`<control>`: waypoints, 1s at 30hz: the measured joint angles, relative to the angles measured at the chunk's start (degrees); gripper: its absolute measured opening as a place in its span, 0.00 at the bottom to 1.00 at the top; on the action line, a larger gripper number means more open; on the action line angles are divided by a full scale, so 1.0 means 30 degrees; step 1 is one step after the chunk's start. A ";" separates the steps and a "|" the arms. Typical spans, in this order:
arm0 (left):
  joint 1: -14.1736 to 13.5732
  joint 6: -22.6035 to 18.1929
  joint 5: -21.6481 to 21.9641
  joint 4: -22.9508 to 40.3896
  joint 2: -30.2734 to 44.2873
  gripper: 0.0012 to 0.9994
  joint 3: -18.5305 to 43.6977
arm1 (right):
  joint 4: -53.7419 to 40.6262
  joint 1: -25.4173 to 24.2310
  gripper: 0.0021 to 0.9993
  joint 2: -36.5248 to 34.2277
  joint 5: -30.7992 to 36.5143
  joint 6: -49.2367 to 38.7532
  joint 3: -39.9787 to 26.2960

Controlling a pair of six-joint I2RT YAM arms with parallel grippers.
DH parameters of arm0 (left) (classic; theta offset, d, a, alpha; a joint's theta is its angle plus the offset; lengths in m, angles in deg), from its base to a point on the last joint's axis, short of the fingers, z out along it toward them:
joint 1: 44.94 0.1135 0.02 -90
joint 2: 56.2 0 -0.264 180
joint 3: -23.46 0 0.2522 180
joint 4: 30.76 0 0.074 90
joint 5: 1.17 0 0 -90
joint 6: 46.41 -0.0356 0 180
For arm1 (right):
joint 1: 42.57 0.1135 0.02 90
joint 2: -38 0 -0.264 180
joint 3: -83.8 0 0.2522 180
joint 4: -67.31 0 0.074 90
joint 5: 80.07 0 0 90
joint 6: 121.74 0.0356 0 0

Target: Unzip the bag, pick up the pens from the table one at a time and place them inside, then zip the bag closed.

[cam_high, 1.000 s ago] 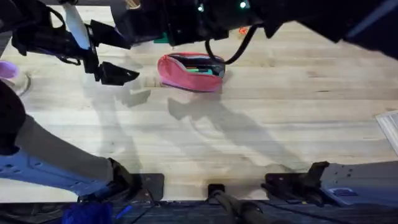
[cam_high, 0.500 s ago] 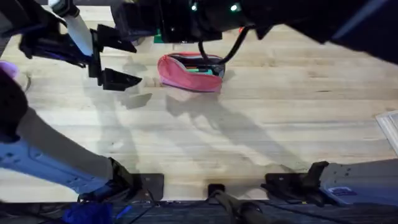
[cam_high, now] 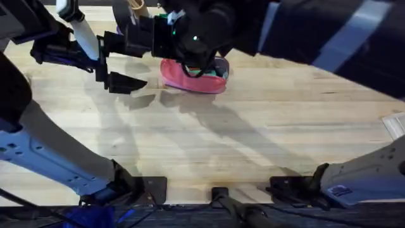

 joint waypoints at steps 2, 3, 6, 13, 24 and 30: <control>0.0000 0.0000 0.0000 0.0000 0.0000 0.99 0.0000 | 0.0012 0.0059 1.00 -0.0254 0.0154 0.0096 0.0000; 0.0000 0.0000 0.0000 0.0000 0.0000 0.99 0.0000 | 0.0018 0.0090 1.00 -0.0394 0.0232 0.0136 0.0000; 0.0000 0.0000 0.0000 0.0000 0.0000 0.99 0.0000 | 0.0072 0.0109 1.00 -0.0709 0.0364 0.0272 0.0000; 0.0000 0.0000 -0.0003 0.0000 0.0000 0.99 0.0000 | 0.0279 0.0109 1.00 -0.0829 0.0444 0.0385 0.0000; 0.0000 0.0000 -0.0007 0.0000 0.0000 0.99 0.0000 | 0.1273 0.0109 1.00 -0.1873 0.0451 0.0400 0.0000; 0.0000 0.0000 -0.0007 0.0000 0.0000 0.99 0.0000 | 0.2021 0.0102 1.00 -0.2476 0.0451 0.0443 0.0000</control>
